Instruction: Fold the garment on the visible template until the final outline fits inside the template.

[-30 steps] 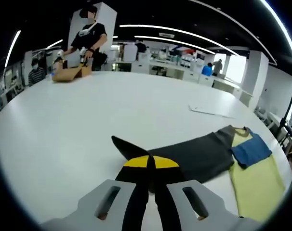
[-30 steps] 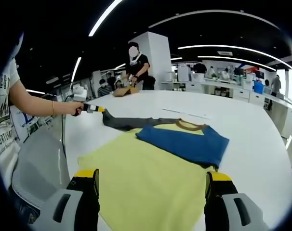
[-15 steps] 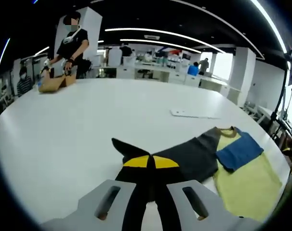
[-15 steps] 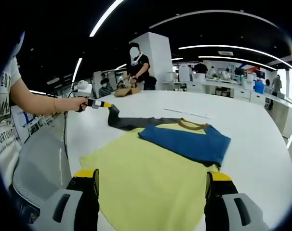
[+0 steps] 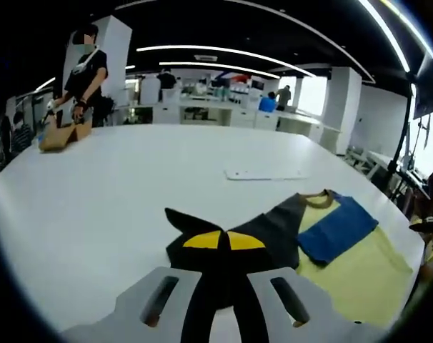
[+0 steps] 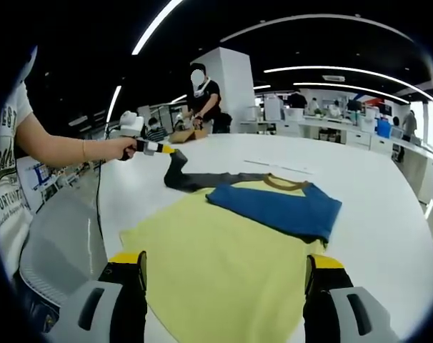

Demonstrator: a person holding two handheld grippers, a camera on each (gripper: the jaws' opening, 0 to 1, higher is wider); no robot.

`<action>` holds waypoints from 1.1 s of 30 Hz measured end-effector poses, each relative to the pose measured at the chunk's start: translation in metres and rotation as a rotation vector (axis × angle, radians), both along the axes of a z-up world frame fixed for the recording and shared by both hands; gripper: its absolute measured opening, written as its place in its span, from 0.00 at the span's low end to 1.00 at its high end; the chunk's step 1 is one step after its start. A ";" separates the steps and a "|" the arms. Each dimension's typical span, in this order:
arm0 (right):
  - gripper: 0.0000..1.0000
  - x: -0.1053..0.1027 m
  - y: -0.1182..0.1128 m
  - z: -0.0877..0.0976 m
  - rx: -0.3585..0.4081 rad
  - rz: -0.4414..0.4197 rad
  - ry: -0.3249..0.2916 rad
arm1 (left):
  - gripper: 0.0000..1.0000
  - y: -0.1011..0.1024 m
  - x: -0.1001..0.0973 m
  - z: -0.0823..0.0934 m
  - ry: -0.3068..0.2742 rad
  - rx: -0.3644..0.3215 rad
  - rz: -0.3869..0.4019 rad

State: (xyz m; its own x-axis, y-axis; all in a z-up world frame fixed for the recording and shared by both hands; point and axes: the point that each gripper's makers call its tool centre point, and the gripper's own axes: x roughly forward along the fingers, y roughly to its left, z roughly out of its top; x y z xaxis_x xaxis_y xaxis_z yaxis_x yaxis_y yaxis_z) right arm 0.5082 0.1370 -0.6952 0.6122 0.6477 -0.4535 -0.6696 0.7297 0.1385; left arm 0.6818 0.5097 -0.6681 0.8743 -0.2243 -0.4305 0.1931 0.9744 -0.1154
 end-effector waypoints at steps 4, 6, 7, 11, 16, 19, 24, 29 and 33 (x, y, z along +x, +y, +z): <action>0.91 -0.003 0.000 -0.001 -0.003 0.001 0.003 | 0.00 -0.011 0.004 0.002 -0.005 -0.005 -0.020; 0.91 -0.004 0.001 -0.002 -0.005 0.001 0.004 | 0.00 -0.016 0.006 0.003 -0.006 -0.006 -0.030; 0.91 -0.004 0.001 -0.002 -0.003 0.001 0.005 | 0.00 -0.020 0.006 0.003 -0.007 -0.007 -0.038; 0.91 -0.004 0.001 -0.001 0.001 -0.001 0.005 | 0.00 -0.029 0.009 0.005 -0.010 -0.013 -0.055; 0.91 -0.006 0.001 -0.003 0.001 -0.002 0.006 | 0.00 -0.041 0.011 0.007 -0.014 -0.016 -0.076; 0.91 -0.007 0.001 -0.004 0.000 -0.003 0.008 | 0.00 -0.048 0.013 0.010 -0.019 -0.022 -0.086; 0.91 -0.009 0.002 -0.005 0.005 -0.004 0.009 | 0.00 -0.062 0.016 0.012 -0.023 -0.028 -0.107; 0.91 -0.012 0.005 -0.006 0.007 0.000 0.012 | 0.00 -0.078 0.019 0.014 -0.027 -0.025 -0.139; 0.91 -0.013 0.004 -0.006 0.010 -0.004 0.010 | 0.00 -0.093 0.019 0.014 -0.026 -0.021 -0.172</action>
State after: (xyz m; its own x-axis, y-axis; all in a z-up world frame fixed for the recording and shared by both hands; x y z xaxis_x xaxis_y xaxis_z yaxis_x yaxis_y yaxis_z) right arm 0.4956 0.1410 -0.7012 0.6103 0.6495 -0.4535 -0.6648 0.7313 0.1526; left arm 0.7010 0.4170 -0.6544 0.8333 -0.3799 -0.4015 0.3597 0.9242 -0.1281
